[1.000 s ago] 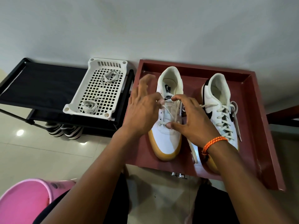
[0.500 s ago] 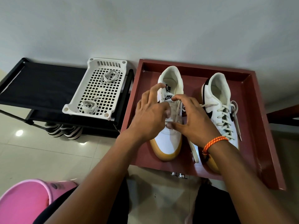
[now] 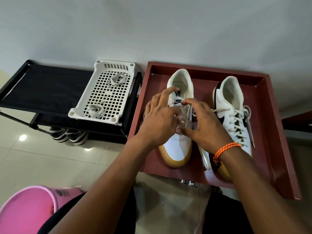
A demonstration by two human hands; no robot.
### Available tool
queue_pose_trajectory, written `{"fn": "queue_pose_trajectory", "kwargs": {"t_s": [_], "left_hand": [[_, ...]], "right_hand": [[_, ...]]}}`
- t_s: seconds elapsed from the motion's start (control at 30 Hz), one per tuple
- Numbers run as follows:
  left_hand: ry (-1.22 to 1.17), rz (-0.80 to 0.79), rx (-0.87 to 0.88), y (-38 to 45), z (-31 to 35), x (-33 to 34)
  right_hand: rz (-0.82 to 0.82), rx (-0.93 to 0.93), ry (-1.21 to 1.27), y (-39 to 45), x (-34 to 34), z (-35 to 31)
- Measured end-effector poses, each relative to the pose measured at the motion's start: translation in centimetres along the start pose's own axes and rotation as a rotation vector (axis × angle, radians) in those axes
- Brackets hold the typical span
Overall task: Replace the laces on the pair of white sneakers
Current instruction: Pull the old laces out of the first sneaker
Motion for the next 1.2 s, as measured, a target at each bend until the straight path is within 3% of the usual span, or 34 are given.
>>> {"fn": "queue_pose_trajectory", "kwargs": {"t_s": [0.2,0.27,0.4,0.5,0.77,0.87,0.93,1.0,1.2], "left_hand": [[-0.28,0.196,-0.141,0.9,-2.6,-2.1],[-0.295,0.21,-0.11,0.8,-2.4,-2.3],[0.024,-0.059,0.001,-0.1,-0.4,0.2],[0.057,-0.095,-0.018,-0.4,0.1,1.5],[-0.226,0.24,-0.14,0.9,-3.1,-2.4],[-0.089,0.107,-0.004,0.5,-2.1,-1.6],[0.029,-0.056,0.016,0.0,-1.0,0.1],[0.071,-0.097,0.01,-0.3,-0.4,1.2],[-0.105,0.215,-0.084,0.7,-2.1,-2.7]], "right_hand": [[0.005,0.003,0.01,0.0,-0.1,0.0],[0.002,0.003,0.007,-0.1,-0.1,0.0],[0.011,-0.013,0.027,0.0,-0.1,0.0],[0.019,-0.024,0.02,0.0,0.0,0.0],[0.0,0.002,0.009,-0.1,0.0,-0.1],[-0.001,0.005,0.02,-0.1,-0.1,-0.1],[0.004,-0.007,0.031,0.0,-0.2,-0.2],[0.006,-0.016,0.032,0.0,-0.1,-0.2],[-0.003,0.001,0.02,-0.1,-0.1,0.0]]}}
Point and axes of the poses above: each hand's wrist, its own y-axis towards the middle knuckle, its own x-axis out of the palm, z = x × y, the point moved 4 cm from there along y, towards the middle knuckle, and after that the axes turned 2 degrees about -y, right-handed, at the moved point
